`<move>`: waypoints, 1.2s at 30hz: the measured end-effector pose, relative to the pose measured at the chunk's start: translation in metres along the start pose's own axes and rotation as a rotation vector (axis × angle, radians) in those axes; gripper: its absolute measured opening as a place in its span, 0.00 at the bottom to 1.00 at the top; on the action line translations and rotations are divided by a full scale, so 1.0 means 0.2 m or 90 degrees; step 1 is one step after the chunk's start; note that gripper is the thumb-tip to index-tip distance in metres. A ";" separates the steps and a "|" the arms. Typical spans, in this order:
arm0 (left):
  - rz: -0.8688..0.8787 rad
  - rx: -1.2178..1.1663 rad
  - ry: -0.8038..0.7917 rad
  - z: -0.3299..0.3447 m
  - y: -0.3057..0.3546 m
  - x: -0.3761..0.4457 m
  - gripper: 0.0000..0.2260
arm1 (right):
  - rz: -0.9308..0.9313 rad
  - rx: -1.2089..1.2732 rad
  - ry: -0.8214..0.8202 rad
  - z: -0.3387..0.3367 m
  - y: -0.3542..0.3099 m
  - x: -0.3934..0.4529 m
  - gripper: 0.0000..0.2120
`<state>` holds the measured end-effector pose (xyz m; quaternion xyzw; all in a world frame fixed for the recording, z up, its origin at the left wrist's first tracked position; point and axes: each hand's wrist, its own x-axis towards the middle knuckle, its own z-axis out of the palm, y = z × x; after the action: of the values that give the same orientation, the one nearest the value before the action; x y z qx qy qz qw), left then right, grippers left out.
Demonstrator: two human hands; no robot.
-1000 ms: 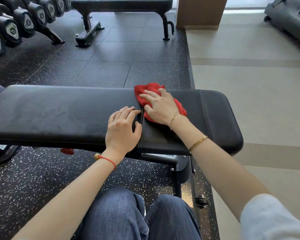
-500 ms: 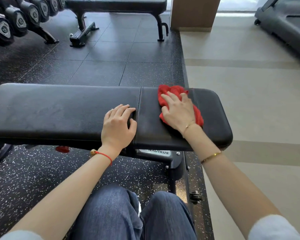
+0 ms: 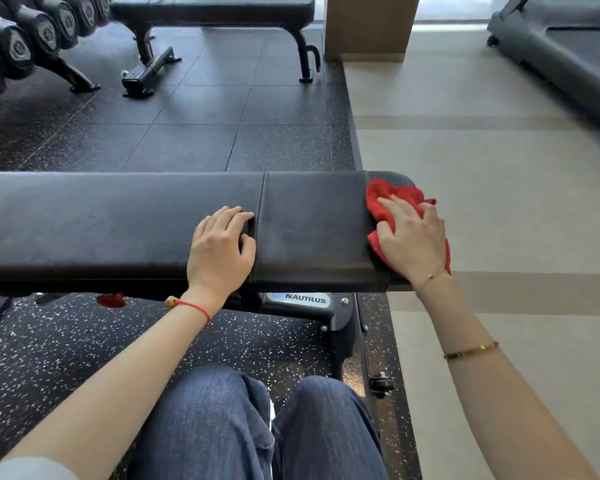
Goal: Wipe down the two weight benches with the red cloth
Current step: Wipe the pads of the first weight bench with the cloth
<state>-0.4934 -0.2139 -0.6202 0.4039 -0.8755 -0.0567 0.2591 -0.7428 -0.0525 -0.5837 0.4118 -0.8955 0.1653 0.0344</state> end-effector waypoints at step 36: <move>-0.002 -0.013 0.002 -0.04 0.02 0.01 0.15 | -0.295 0.004 -0.119 0.07 -0.29 -0.01 0.25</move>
<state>-0.4932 -0.2109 -0.6104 0.4025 -0.8740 -0.0652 0.2643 -0.6972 -0.0897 -0.5814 0.6197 -0.7759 0.1170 -0.0130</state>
